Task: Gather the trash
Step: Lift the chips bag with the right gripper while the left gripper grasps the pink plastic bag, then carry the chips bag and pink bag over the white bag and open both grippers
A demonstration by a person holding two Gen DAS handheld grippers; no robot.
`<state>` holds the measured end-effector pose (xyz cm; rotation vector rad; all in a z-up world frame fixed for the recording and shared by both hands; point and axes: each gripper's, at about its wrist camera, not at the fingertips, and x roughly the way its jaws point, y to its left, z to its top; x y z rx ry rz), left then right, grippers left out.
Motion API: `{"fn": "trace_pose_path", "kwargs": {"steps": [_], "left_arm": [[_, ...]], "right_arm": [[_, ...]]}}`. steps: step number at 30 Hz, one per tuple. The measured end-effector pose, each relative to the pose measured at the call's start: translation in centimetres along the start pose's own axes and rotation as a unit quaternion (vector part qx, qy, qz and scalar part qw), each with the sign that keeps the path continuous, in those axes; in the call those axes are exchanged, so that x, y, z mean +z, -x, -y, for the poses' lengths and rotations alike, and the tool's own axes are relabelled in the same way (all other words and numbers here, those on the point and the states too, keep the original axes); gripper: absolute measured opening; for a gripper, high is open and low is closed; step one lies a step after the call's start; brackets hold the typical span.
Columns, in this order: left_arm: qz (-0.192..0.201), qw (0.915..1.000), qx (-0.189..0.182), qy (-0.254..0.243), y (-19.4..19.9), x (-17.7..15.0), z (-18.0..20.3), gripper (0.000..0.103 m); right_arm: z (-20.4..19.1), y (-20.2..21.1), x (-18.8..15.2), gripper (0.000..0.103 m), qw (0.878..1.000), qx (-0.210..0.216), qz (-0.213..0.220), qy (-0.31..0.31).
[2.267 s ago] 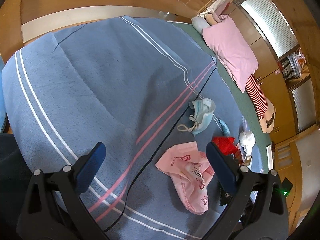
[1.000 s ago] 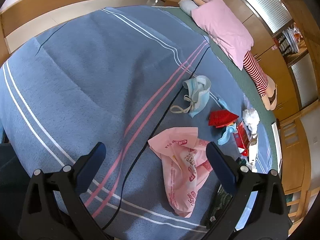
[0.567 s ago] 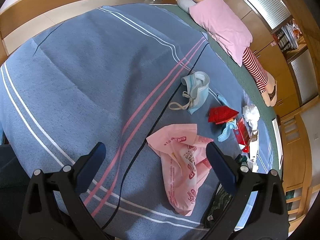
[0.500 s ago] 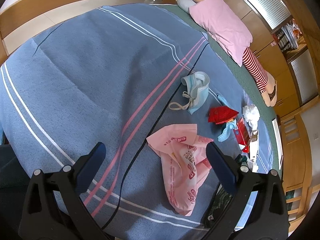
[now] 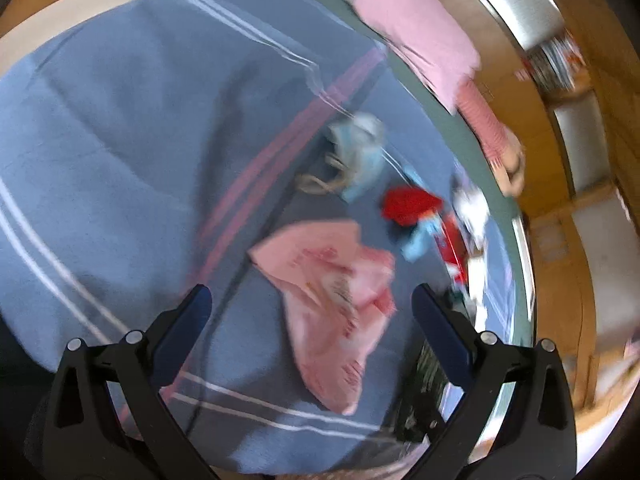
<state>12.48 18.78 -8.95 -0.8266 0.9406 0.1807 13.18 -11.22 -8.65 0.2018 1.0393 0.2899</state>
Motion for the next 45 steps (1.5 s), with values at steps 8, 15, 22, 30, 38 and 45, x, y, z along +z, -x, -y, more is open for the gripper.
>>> {"fn": "trace_pose_path", "kwargs": {"steps": [8,15,22,30,38,45], "left_arm": [[-0.040,0.9885,0.075,-0.125,-2.6,-1.9,3.7,0.100],[-0.083,0.9738,0.123,-0.172,-5.0,-2.9,4.4,0.100],[-0.095,0.9638,0.123,-0.216,-5.5,-3.8,5.3,0.060],[-0.081,0.9613,0.111,-0.239,-5.1,-4.1,5.8,0.033],[-0.003,0.9683,0.064,-0.241,-1.7,-4.0,6.6,0.032],[0.031,0.9522,-0.018,-0.303,1.7,-7.0,8.6,0.032]], "right_arm": [[1.3,2.0,-0.1,0.008,1.000,-0.002,0.021,-0.015],[2.0,2.2,-0.6,0.008,1.000,-0.004,0.017,-0.024],[1.7,2.4,-0.8,0.008,1.000,0.002,0.018,-0.018],[1.6,2.3,-1.1,0.008,1.000,0.000,0.018,-0.014],[1.6,5.6,-0.6,0.008,0.998,0.018,0.059,-0.003],[4.1,12.7,-1.5,0.008,0.994,0.026,0.097,0.034]]}}
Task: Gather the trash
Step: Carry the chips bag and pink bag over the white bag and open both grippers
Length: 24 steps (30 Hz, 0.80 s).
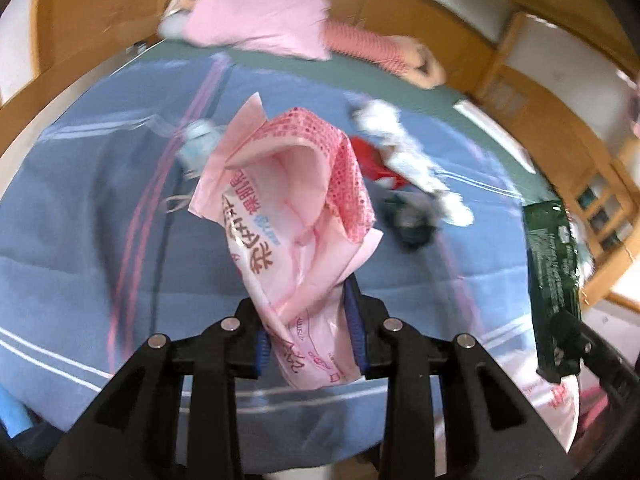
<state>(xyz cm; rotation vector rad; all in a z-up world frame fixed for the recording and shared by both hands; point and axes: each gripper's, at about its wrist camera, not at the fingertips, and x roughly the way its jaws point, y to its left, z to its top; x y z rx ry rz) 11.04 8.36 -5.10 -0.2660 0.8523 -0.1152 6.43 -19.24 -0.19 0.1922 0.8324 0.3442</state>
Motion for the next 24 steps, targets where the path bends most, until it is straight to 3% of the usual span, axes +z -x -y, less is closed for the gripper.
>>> {"fn": "trace_pose_path", "kwargs": {"steps": [7,12,13,14,16,21,23,24], "left_arm": [[-0.012,0.9954,-0.085,-0.044,0.7,-3.8,5.0,0.032],[-0.027,0.9911,-0.109,-0.072,0.7,-5.6,7.0,0.032],[-0.029,0.9909,-0.110,-0.072,0.8,-5.8,7.1,0.032],[-0.032,0.9909,-0.110,-0.071,0.8,-5.8,7.1,0.032],[-0.036,0.9910,-0.113,-0.061,0.6,-5.8,6.5,0.032],[-0.055,0.9865,-0.142,-0.062,-0.2,-5.9,6.9,0.032],[-0.067,0.9788,-0.176,-0.080,-0.3,-6.3,7.9,0.032],[-0.079,0.9688,-0.209,-0.107,-0.1,-6.9,9.1,0.032]], "right_arm": [[3.5,3.2,-4.5,0.008,0.995,-0.051,-0.067,0.048],[5.9,2.7,-8.9,0.011,0.982,-0.069,-0.164,0.055],[6.3,2.5,-9.4,0.022,0.981,-0.070,-0.176,0.047],[7.0,2.3,-9.9,0.044,0.979,-0.070,-0.189,0.029],[7.8,2.9,-10.0,0.068,0.982,-0.070,-0.172,-0.007],[10.1,6.0,-7.4,0.071,0.990,-0.007,-0.069,-0.126],[10.7,7.8,-6.4,0.074,0.988,-0.024,-0.007,-0.150],[10.7,8.2,-6.2,0.075,0.988,-0.033,0.012,-0.154]]}}
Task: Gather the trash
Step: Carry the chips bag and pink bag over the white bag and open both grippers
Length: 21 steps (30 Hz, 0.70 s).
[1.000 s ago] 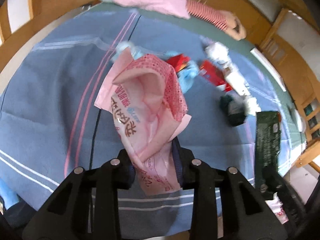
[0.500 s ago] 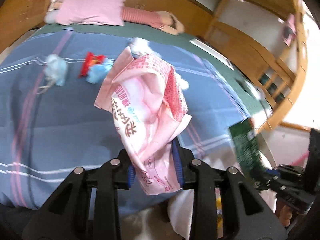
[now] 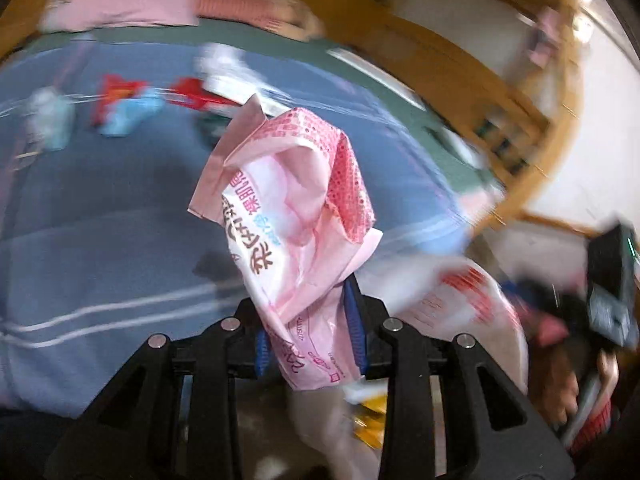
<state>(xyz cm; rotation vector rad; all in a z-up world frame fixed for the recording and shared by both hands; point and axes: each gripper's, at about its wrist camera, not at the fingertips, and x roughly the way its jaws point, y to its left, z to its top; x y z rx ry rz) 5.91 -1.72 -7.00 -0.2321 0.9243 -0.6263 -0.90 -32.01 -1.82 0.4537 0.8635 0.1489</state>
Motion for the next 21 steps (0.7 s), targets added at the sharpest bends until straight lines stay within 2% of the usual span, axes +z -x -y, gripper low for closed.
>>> {"fn": "trace_pose_path", "kwargs": {"steps": [2,3,6,9,10,11,13,16,18,21], "left_arm": [[-0.020,0.9980,-0.043,-0.041,-0.6,-0.6,2.1,0.032],[-0.033,0.9934,-0.086,-0.070,-0.9,-1.3,3.7,0.032],[-0.060,0.9789,-0.148,-0.128,-1.4,-3.1,7.1,0.033],[-0.104,0.9630,-0.169,-0.182,-2.7,-4.9,9.6,0.035],[-0.115,0.9601,-0.160,-0.198,-3.1,-5.3,10.2,0.042],[-0.121,0.9595,-0.152,-0.205,-3.4,-5.5,10.3,0.047],[-0.125,0.9612,-0.141,-0.201,-3.8,-5.5,10.2,0.071],[-0.108,0.9688,-0.135,-0.178,-3.3,-5.0,9.3,0.081],[-0.096,0.9733,-0.133,-0.161,-3.1,-4.7,8.8,0.087],[-0.092,0.9751,-0.131,-0.154,-3.0,-4.3,8.5,0.087]], "right_arm": [[0.2,1.3,0.5,0.077,0.999,-0.010,0.048,-0.005],[0.4,1.7,0.7,0.077,0.998,-0.010,0.059,-0.008],[0.8,2.3,1.0,0.077,0.996,-0.007,0.085,-0.027],[1.3,2.2,1.5,0.077,0.995,-0.019,0.091,-0.045],[1.6,2.2,1.7,0.077,0.994,-0.021,0.092,-0.048],[1.7,2.2,1.8,0.077,0.994,-0.024,0.092,-0.050],[1.8,2.4,1.8,0.077,0.994,-0.027,0.093,-0.052],[1.5,2.4,1.7,0.083,0.994,-0.031,0.095,-0.049],[1.2,2.2,1.6,0.084,0.994,-0.033,0.096,-0.045],[0.6,1.7,1.6,0.084,0.994,-0.034,0.092,-0.039]]}}
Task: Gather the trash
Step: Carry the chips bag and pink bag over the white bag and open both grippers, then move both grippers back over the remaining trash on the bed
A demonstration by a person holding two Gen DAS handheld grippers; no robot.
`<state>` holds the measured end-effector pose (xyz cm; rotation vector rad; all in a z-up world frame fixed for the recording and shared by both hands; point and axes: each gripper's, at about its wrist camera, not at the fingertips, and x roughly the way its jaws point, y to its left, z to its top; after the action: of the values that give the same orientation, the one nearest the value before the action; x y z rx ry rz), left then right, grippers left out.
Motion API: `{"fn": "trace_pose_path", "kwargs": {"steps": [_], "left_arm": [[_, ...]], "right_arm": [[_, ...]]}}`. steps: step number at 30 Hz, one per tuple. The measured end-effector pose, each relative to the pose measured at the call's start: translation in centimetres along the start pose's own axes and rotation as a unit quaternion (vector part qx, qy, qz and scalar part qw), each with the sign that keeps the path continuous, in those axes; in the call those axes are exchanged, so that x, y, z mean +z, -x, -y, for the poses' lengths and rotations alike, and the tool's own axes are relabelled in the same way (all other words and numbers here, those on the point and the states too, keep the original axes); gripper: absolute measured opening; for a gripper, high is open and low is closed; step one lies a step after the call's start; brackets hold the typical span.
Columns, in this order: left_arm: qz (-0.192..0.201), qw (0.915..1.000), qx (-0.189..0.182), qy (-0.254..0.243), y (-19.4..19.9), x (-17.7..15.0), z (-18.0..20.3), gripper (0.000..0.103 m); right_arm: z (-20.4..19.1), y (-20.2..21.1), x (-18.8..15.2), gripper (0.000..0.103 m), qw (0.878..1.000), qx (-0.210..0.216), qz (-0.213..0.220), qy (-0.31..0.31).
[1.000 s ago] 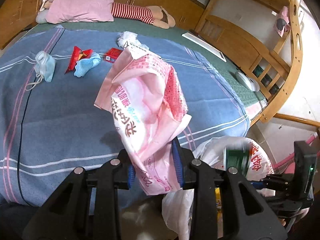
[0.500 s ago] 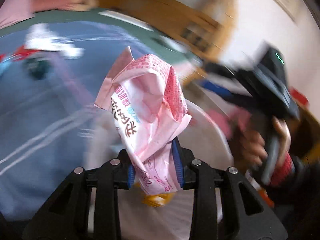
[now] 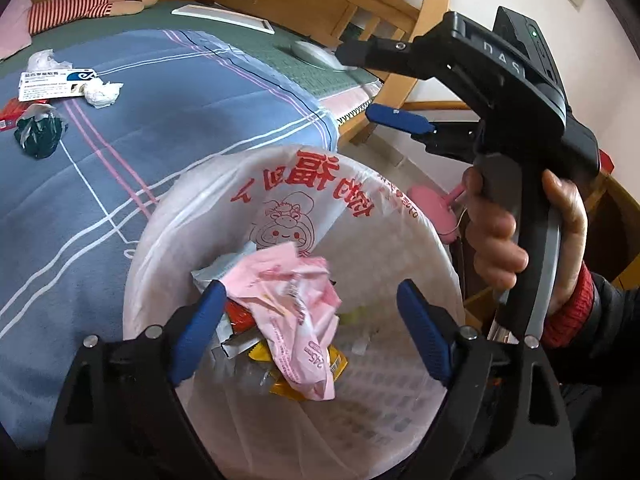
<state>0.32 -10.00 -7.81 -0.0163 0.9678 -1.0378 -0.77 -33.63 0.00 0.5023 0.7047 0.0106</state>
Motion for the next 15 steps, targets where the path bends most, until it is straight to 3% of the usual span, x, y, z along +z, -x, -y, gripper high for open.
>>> {"fn": "trace_pose_path", "kwargs": {"steps": [4,7,11,15], "left_arm": [[0.016,0.9996,0.022,0.010,0.3,0.5,-0.7,0.088],[0.055,0.9979,0.027,0.019,2.0,0.7,-0.9,0.088],[0.084,0.9950,0.042,0.034,3.2,1.0,-1.5,0.088],[0.099,0.9923,0.053,0.053,4.0,1.2,-2.1,0.091]], "right_arm": [[-0.9,-0.2,-0.1,0.087,0.999,-0.029,0.013,0.016],[-1.7,0.6,-0.1,0.093,0.991,-0.103,0.072,0.036],[-2.0,1.7,-0.3,0.098,0.981,-0.141,0.125,0.038],[-2.0,0.9,-0.3,0.098,0.980,-0.156,0.109,0.061]]}}
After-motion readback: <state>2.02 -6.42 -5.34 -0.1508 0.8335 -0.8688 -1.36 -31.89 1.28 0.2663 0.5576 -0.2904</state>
